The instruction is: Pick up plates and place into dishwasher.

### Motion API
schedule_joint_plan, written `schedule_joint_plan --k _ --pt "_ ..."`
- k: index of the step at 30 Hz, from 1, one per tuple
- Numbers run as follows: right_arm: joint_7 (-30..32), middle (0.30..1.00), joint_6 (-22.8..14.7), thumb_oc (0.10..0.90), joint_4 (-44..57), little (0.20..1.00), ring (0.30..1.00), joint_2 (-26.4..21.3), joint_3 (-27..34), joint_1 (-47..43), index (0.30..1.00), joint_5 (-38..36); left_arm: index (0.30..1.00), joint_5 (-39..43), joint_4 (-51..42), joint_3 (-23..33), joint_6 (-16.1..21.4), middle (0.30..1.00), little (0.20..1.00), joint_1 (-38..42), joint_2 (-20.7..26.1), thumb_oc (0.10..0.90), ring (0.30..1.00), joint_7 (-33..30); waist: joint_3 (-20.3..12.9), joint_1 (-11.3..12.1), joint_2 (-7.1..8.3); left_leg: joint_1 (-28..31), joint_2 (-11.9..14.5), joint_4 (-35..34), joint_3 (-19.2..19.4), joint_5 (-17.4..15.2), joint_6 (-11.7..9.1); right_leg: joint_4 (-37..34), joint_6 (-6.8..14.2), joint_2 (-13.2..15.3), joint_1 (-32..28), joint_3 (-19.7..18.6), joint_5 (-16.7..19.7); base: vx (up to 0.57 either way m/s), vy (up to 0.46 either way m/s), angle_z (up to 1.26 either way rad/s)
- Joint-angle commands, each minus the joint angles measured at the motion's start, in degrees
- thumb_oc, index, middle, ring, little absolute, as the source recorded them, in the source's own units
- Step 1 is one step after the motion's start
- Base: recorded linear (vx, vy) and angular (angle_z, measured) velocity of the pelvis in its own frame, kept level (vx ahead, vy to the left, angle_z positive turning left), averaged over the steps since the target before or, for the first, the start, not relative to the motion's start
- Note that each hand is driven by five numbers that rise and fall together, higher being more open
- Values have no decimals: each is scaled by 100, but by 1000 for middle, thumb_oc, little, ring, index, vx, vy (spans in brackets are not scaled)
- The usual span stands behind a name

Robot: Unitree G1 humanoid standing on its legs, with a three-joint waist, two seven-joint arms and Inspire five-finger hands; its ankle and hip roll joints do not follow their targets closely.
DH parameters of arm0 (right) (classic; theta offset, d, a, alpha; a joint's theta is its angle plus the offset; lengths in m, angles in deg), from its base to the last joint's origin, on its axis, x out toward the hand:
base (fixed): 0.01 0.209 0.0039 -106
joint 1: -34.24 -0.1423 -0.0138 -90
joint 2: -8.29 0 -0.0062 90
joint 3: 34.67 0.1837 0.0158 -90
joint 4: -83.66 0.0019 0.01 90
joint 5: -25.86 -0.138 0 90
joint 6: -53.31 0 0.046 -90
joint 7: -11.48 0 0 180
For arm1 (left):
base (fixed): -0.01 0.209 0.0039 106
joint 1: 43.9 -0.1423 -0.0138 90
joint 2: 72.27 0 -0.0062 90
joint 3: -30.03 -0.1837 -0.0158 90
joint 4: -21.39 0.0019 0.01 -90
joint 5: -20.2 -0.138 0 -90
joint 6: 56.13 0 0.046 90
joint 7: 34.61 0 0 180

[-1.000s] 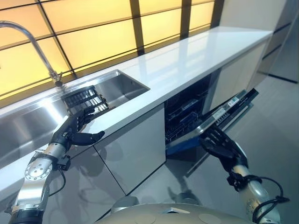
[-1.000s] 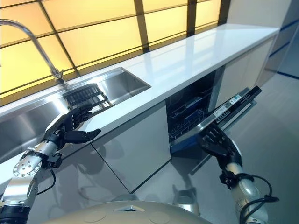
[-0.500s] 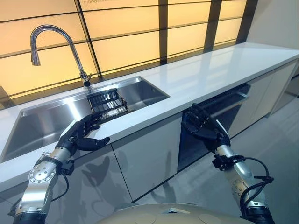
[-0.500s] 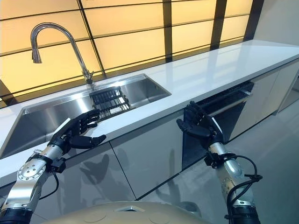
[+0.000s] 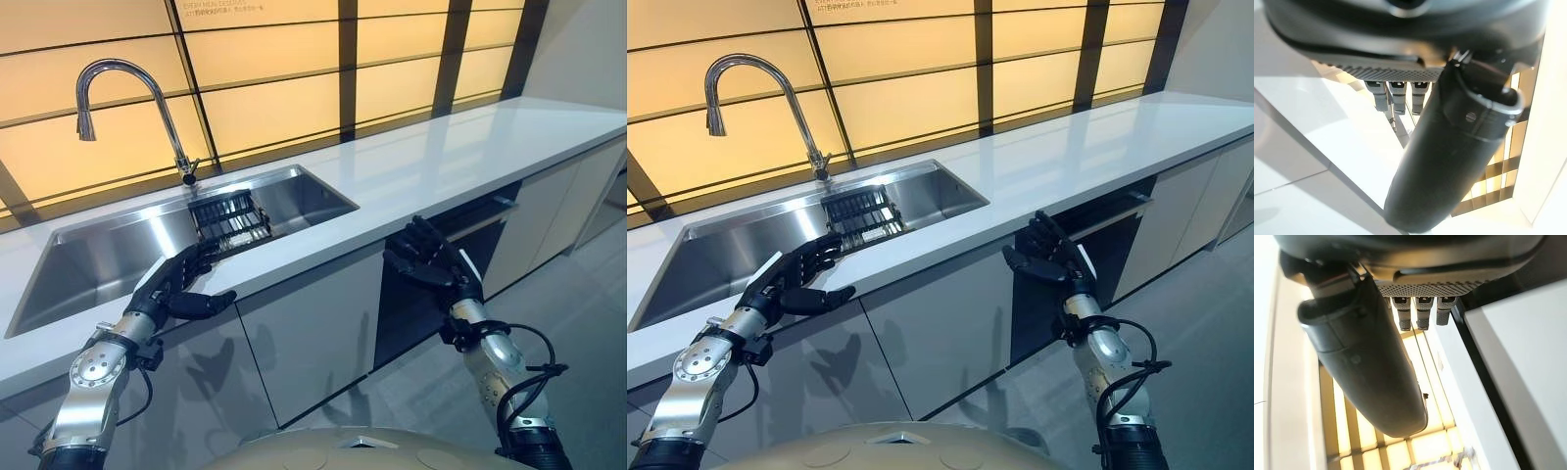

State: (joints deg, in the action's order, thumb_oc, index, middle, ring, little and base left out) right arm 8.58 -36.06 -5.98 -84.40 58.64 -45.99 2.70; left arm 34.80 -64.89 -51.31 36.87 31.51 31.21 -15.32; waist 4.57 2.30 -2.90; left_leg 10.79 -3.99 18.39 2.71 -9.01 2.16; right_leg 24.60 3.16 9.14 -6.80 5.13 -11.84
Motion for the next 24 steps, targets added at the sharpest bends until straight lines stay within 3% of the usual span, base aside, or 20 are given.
schedule_joint_plan --k 1,6,10,15,19,24 --pt "167 900 -1262 800 1248 900 900 -32 839 -405 900 487 900 116 -7 451 433 900 900 9 250 800 900 -454 -199 -127 221 -148 -79 70 -107 51 -98 -1165 259 -127 -367 -78 994 -191 85 6" --pt "36 900 -1525 800 1247 900 900 -331 1500 -48 900 646 900 290 -95 563 625 900 900 -100 35 800 900 -897 -91 -329 279 -139 -47 -557 -60 274 -117 -1622 300 -279 -198 -117 1104 -280 88 -1" --pt "-32 900 -1288 800 562 900 900 -418 1655 238 900 780 900 442 -4 473 836 900 900 87 -178 800 900 -1382 16 -445 338 -254 -17 -1128 15 518 -153 -2017 295 -458 1 -56 1248 -346 63 -8" --pt "185 900 -787 800 -990 900 900 -228 1016 314 900 1201 900 581 467 84 1280 900 900 521 -405 800 900 -1989 44 -469 392 -256 -42 -1831 106 801 -210 -2577 261 -672 0 87 1434 -244 23 -8" --pt "489 900 -410 800 -2213 900 900 -142 267 37 900 1504 900 837 878 -246 1361 900 900 983 -470 800 900 -2263 55 -410 372 -209 -54 -2200 104 933 -245 -2832 245 -743 -92 153 1488 -183 15 -4" --pt "520 900 -132 800 -3465 900 900 -24 -373 -217 900 1352 900 1133 1184 -490 1290 900 900 1333 -584 800 900 -1985 45 -356 318 -169 -12 -2239 144 828 -243 -2780 203 -744 -124 229 1326 -97 23 10"
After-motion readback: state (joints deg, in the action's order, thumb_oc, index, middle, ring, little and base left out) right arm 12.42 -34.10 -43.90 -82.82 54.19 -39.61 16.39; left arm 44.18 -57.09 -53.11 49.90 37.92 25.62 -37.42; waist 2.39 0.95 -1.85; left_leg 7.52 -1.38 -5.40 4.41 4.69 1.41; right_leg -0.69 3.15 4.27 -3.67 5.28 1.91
